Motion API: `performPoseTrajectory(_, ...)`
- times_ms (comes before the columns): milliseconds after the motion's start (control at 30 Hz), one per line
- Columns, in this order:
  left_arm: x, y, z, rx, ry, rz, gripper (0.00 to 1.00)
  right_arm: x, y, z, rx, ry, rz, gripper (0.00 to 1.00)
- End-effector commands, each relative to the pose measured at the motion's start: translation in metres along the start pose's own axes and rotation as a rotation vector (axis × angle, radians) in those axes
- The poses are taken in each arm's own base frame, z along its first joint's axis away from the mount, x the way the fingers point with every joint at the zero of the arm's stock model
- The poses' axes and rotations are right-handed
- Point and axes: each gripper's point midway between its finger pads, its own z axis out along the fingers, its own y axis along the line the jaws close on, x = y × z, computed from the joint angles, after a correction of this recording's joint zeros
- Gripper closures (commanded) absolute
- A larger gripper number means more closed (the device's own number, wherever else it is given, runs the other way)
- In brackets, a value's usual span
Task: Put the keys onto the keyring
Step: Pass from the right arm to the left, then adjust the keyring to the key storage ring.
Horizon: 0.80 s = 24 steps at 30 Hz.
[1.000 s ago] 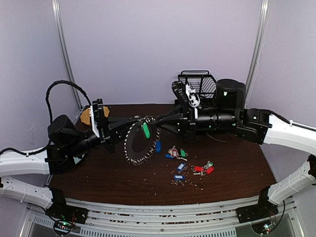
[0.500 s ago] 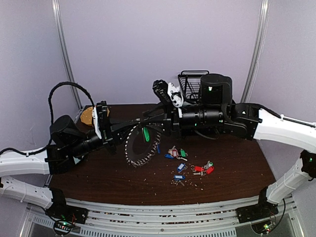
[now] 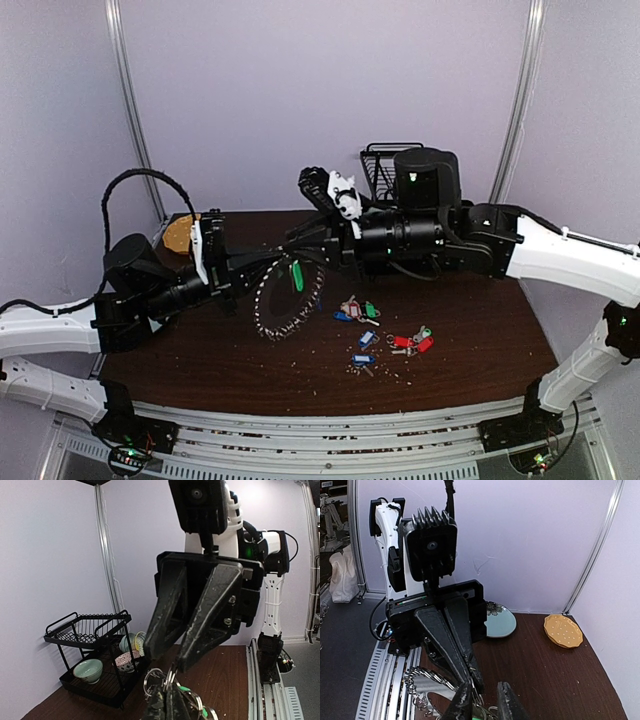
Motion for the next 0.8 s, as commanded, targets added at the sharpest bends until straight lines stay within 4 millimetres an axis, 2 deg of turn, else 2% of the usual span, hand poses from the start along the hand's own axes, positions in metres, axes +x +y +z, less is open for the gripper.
performPoseTrajectory(0,-0.037,-0.003,0.001,0.022,-0.104,0.047,1.00,0.004,-0.007,0.002,0.034,0.040,-0.020,0.79)
performPoseTrajectory(167,-0.036,-0.003,0.001,0.025,-0.099,0.046,1.00,0.005,-0.004,0.003,0.017,0.056,-0.025,0.82)
performPoseTrajectory(367,-0.034,-0.003,0.002,0.025,-0.087,0.047,1.00,0.006,-0.001,0.003,-0.004,0.060,-0.025,0.99)
performPoseTrajectory(500,-0.030,0.005,0.001,-0.023,-0.046,0.034,1.00,0.005,-0.004,0.003,0.010,0.060,0.025,1.00)
performPoseTrajectory(567,-0.027,0.019,0.000,-0.096,0.009,0.032,0.78,0.010,-0.011,0.002,0.059,0.083,0.064,1.00)
performPoseTrajectory(667,-0.021,0.031,-0.004,-0.144,0.131,0.060,0.55,0.018,-0.028,0.000,0.156,0.127,0.120,1.00)
performPoseTrajectory(767,-0.015,0.032,-0.011,-0.135,0.234,0.070,0.48,0.022,-0.046,-0.001,0.260,0.165,0.191,1.00)
